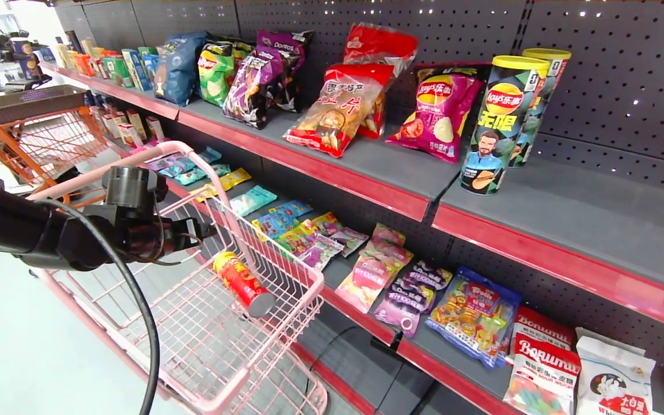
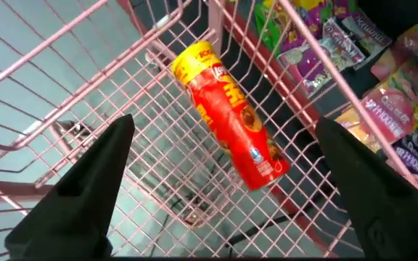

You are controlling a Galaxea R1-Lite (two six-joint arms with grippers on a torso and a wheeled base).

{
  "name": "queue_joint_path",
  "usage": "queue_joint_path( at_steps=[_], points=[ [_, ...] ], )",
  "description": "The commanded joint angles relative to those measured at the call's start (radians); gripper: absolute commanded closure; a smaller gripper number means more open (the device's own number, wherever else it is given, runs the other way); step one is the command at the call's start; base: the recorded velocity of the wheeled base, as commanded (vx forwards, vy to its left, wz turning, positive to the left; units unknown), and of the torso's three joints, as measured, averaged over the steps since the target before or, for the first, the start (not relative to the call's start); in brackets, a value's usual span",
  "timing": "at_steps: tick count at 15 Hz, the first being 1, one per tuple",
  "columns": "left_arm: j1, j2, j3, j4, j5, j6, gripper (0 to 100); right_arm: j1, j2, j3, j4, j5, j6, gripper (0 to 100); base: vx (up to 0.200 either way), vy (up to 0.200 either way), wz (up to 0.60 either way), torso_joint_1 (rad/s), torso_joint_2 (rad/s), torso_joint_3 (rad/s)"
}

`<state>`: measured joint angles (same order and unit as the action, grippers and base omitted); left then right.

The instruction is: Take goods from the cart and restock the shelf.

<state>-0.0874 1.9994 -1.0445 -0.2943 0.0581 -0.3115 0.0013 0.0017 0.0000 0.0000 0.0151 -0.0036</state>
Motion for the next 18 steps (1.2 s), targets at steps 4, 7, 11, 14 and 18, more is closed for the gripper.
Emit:
queue_joint_path(
  at_steps=[4, 7, 11, 14, 18],
  points=[
    [0.0, 0.154, -0.158, 0.033, 0.028, -0.173, 0, 0.0, 0.0, 0.0, 0.0, 0.0, -0.001, 0, 0.0, 0.0, 0.0, 0.0, 0.0, 0.0],
    [0.0, 0.203, -0.244, 0.182, 0.006, -0.238, 0, 0.0, 0.0, 0.0, 0.0, 0.0, -0.003, 0, 0.0, 0.0, 0.0, 0.0, 0.0, 0.0],
    [-0.005, 0.322, -0.474, 0.353, -0.024, -0.391, 0, 0.0, 0.0, 0.0, 0.0, 0.0, -0.001, 0, 0.0, 0.0, 0.0, 0.0, 0.0, 0.0],
    [-0.006, 0.371, -0.529, 0.389, -0.032, -0.445, 0, 0.0, 0.0, 0.0, 0.0, 0.0, 0.001, 0, 0.0, 0.0, 0.0, 0.0, 0.0, 0.0],
    [-0.012, 0.452, -0.643, 0.573, -0.032, -0.477, 0, 0.0, 0.0, 0.0, 0.0, 0.0, 0.001, 0, 0.0, 0.0, 0.0, 0.0, 0.0, 0.0]
  ],
)
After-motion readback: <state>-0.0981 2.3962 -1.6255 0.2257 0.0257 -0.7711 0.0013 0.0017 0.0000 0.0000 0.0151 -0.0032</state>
